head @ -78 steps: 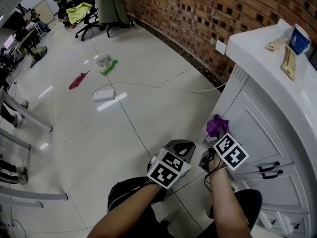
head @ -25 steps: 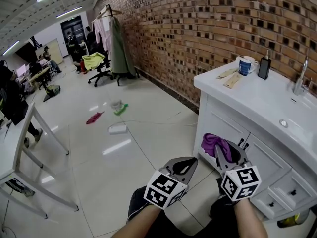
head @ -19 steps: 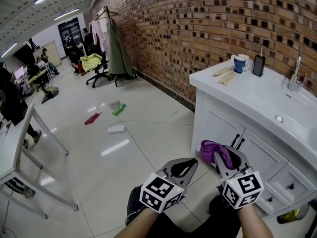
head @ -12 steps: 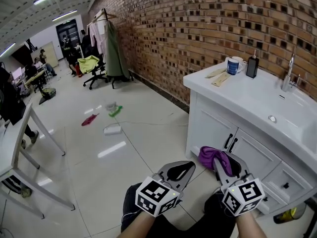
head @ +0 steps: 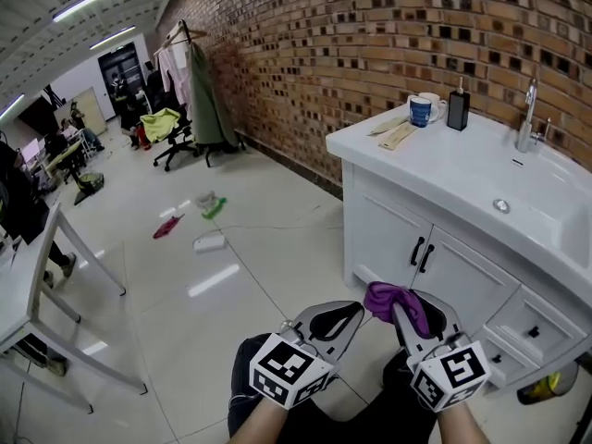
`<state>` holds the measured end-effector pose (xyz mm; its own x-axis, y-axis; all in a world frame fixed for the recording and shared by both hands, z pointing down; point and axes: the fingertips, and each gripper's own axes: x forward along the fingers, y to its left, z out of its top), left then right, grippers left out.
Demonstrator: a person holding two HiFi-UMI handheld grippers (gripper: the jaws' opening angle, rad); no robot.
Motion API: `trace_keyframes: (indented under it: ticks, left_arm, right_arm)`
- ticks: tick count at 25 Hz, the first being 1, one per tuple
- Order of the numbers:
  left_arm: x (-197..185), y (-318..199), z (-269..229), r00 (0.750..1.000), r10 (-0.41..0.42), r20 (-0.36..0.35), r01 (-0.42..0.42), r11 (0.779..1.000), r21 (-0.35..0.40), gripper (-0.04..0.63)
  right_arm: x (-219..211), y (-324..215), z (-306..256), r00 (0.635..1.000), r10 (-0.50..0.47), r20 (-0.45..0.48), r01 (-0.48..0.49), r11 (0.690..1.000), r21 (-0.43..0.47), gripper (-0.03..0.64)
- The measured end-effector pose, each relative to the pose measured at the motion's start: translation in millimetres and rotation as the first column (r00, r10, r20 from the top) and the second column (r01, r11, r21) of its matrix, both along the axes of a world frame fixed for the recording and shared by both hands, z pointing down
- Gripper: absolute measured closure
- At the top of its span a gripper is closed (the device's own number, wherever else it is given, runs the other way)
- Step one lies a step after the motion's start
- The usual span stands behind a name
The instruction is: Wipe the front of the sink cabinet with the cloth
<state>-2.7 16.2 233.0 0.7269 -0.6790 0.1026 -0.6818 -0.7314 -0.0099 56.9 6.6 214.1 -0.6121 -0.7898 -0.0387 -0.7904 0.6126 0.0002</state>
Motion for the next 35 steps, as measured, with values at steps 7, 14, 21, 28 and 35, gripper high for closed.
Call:
trace_keyframes:
  ticks: [7, 14, 21, 28, 35]
  left_arm:
    - [17.6, 2.5, 3.3, 1.0, 0.019, -0.002, -0.019, 1.0, -0.007, 0.591]
    - [31.8, 6.3, 3.6, 0.999, 0.038, -0.003, -0.038, 0.999, -0.006, 0.591]
    - [30.4, 7.4, -0.2, 1.0, 0.028, -0.01, -0.028, 1.0, 0.0, 0.591]
    - [27.0, 6.7, -0.8, 1.0, 0.018, -0.007, -0.017, 1.0, 0.004, 0.591]
    - [26.8, 4.9, 3.1, 1.0, 0.006, 0.0, -0.006, 1.0, -0.003, 0.591]
  right_arm:
    - [19.8, 3.9, 1.9, 1.0, 0.025, -0.006, -0.025, 1.0, 0.002, 0.537]
    - [31.6, 6.5, 0.4, 0.999, 0.037, 0.006, -0.037, 0.999, 0.006, 0.537]
    - [33.6, 7.6, -2.9, 0.999, 0.033, 0.012, -0.033, 0.999, 0.005, 0.536]
    - [32.6, 7.0, 1.0, 0.999, 0.033, 0.012, -0.033, 0.999, -0.007, 0.537]
    - [33.8, 4.7, 4.0, 0.999, 0.034, 0.007, -0.034, 0.999, -0.015, 0.537]
